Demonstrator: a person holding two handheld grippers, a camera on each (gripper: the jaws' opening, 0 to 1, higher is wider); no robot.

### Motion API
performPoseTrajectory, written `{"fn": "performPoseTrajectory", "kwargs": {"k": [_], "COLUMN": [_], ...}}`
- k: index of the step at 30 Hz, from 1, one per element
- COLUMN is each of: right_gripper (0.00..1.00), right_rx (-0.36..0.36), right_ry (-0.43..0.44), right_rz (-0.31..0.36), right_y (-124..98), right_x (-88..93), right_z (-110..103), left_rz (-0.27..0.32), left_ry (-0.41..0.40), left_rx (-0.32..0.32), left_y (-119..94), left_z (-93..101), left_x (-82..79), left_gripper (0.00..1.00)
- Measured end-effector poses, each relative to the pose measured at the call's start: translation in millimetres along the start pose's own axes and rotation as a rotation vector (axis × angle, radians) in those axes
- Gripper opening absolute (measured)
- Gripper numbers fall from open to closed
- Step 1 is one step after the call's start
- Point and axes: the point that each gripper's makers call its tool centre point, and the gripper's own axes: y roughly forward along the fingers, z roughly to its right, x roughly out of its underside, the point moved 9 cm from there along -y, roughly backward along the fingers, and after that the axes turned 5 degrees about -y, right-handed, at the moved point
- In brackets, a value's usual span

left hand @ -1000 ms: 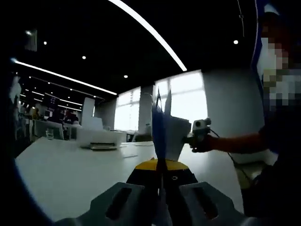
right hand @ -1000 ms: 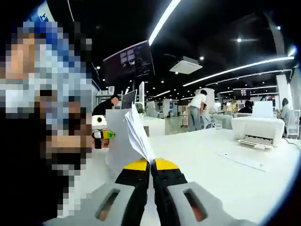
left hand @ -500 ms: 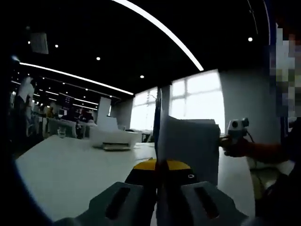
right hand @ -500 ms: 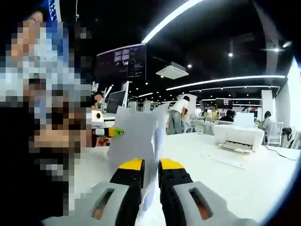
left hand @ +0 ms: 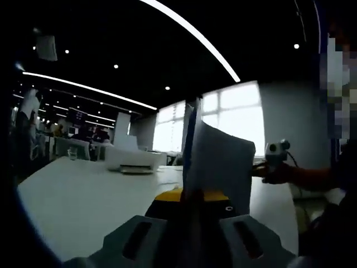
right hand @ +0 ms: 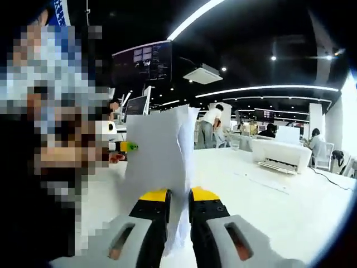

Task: Organize the stack of printing papers by aligning and flattening the scattered papers on the table

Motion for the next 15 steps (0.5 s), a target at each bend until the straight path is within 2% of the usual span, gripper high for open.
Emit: {"fn": "performPoseTrajectory", "kwargs": {"k": [2, 3, 9, 13, 15], "right_gripper": [0.02, 0.0, 0.0, 0.0, 0.0], "right_rx": [0.008, -0.011, -0.022, -0.014, -0.024], "right_ry": [-0.006, 0.028, 0.033, 0.045, 0.07], "right_rz": [-0.003, -0.006, -0.019, -0.022, -0.019], "right_y": [-0.3, -0.6, 3.5, -0.6, -0.9], "right_x": [0.1, 0.3, -4.5, -9.6, -11.4], "right_z": [-2.2, -4.3, -12.7, -12.7, -14.6], "left_rz": [-0.005, -0.008, -0.014, 0.007, -0.001], "left_ry": [0.016, 0.025, 0.021, -0.044, -0.038], "left_rx": [0.009, 0.016, 0.006, 0.02, 0.017], "left_y": [-1.1, -1.3, 0.5, -0.6, 0.2], "left_z": [3.4, 5.1, 8.8, 11.8, 14.5], "left_x": [1.9, 2.2, 1.2, -0.8, -2.2], "left_gripper": [0.1, 0.08, 0.06, 0.06, 0.06]}}
